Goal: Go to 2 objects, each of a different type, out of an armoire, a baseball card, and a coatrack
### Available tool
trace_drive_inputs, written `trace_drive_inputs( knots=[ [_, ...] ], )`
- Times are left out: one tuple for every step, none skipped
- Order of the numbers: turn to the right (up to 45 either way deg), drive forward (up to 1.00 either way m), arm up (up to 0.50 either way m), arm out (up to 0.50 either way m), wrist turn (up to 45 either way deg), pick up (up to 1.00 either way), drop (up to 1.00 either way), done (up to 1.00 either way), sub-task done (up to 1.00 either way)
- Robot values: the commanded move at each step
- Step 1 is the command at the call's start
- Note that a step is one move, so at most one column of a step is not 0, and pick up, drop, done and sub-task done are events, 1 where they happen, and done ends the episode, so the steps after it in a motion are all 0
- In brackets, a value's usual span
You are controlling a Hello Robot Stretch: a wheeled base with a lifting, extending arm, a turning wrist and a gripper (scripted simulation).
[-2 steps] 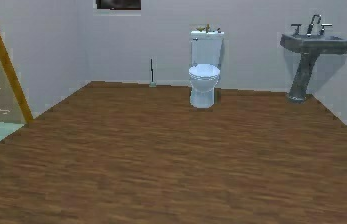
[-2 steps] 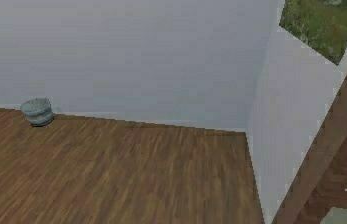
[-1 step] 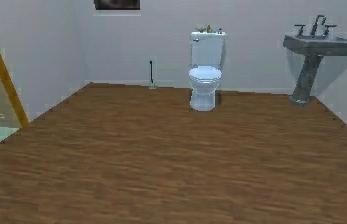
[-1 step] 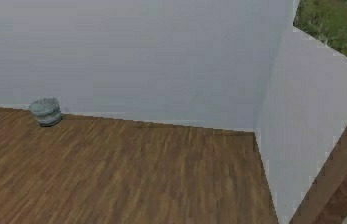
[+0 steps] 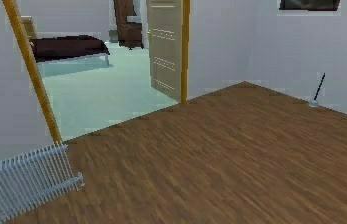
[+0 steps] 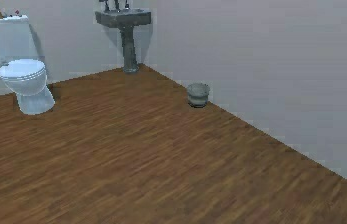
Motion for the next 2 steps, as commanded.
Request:
trace_drive_inputs(
  knots=[
    [-3.0,0.00,0.00,0.00,0.0,0.00,0.00,0.00,0.00],
    [0.0,1.00,0.00,0.00,0.0,0.00,0.00,0.00,0.00]
  ],
)
